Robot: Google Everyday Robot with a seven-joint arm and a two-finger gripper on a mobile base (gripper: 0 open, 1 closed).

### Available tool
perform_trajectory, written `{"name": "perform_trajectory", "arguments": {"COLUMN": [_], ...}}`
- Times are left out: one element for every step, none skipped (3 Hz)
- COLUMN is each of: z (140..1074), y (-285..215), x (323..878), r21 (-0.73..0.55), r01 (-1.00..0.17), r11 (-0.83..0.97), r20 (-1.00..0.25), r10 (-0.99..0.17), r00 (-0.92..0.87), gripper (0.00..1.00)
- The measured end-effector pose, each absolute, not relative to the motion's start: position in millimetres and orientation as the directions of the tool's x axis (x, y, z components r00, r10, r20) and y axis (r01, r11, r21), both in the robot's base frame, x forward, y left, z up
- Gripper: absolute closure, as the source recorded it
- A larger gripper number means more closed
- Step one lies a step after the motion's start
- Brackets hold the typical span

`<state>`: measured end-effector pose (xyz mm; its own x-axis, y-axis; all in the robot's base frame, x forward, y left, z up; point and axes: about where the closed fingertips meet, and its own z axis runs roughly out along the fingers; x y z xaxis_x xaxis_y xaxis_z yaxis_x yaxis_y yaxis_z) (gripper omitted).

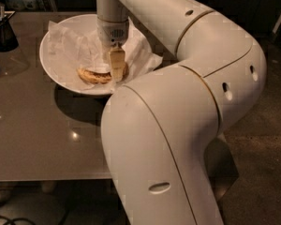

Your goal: Pick banana from white bowl

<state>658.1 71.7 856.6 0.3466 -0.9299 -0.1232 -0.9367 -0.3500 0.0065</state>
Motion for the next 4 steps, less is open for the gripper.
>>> {"name": "perform_trajectory", "arguments": {"z": [848.8,842.2,836.7,834.3], "y": [71.5,70.2,68.9,69.0], "x": [657.7,656.9,656.4,655.5], "r21": [0.023,0.039,0.050,0.059], "r01": [-0.939,-0.942,-0.941,-0.939], "r11": [-0.343,-0.334,-0.334,-0.340], "r20": [-0.132,-0.141,-0.145,-0.148], "r10": [-0.932,-0.935,-0.935,-0.933], "r00": [0.337,0.326,0.324,0.328], "gripper": [0.42,0.44,0.44,0.42]}}
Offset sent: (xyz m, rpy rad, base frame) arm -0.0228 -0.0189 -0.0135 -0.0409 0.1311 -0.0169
